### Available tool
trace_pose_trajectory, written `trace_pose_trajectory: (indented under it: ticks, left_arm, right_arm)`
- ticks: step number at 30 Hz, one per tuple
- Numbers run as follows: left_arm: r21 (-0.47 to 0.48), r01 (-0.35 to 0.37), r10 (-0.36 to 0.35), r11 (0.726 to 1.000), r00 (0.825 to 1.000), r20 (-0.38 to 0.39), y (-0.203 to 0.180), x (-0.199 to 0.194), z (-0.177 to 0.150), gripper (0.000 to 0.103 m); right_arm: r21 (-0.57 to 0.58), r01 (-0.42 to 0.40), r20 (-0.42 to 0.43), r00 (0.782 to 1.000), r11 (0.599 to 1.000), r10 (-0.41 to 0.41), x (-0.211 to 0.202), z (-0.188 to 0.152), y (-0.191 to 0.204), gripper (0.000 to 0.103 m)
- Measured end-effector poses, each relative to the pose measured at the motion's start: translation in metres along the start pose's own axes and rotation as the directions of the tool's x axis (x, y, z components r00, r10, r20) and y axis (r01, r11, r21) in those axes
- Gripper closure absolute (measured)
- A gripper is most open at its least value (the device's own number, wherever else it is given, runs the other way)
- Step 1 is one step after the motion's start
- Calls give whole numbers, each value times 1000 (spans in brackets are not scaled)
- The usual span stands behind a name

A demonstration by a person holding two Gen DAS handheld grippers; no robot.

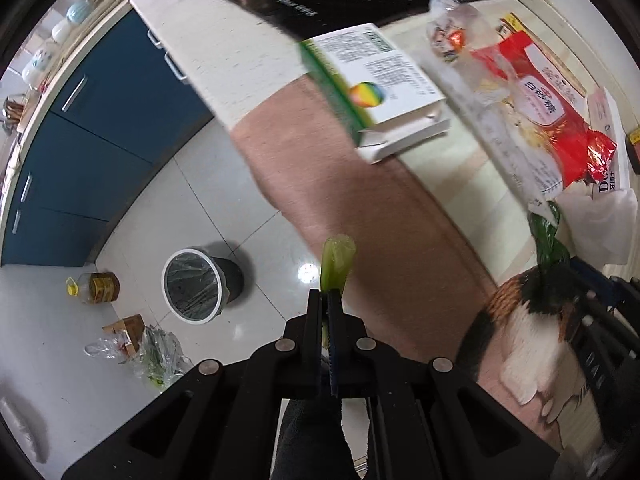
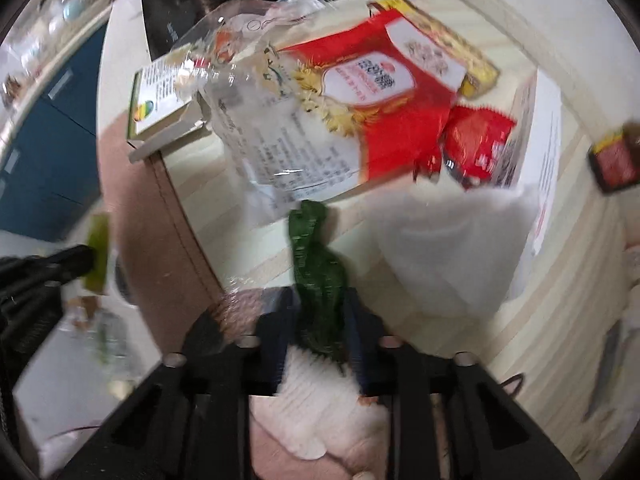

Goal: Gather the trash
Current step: 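Grasp the green onion stalk with the left tool while the right tool grasps the green pepper, then carry both items over the white bin and open both tools to drop them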

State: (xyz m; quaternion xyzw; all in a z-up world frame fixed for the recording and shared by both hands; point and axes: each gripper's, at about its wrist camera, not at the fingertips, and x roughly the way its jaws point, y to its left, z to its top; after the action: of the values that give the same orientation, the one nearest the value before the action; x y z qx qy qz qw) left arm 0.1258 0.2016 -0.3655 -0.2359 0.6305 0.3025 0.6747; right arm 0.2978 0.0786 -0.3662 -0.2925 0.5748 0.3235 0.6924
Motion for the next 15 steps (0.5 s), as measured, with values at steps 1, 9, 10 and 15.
trace_pose_trajectory:
  ticks: [1, 9, 10, 15]
  left_arm:
    - [1, 9, -9, 1000, 1000, 5, 7, 1, -4, 103]
    - [-35, 46, -42, 998, 995, 86, 60, -18, -14, 103]
    - [-43, 46, -42, 998, 994, 97, 67, -21, -16, 103]
    - [-108, 34, -18, 994, 989, 146, 99, -40, -21, 103]
  right_arm:
    - [-1, 10, 2, 1000, 1000, -10, -2, -2, 0, 89]
    - [58, 53, 35, 998, 997, -55, -46, -16, 30, 90]
    - [63, 52, 38, 998, 997, -55, -45, -13, 40, 90]
    - [79, 13, 77, 997, 997, -20, -71, -19, 77, 90]
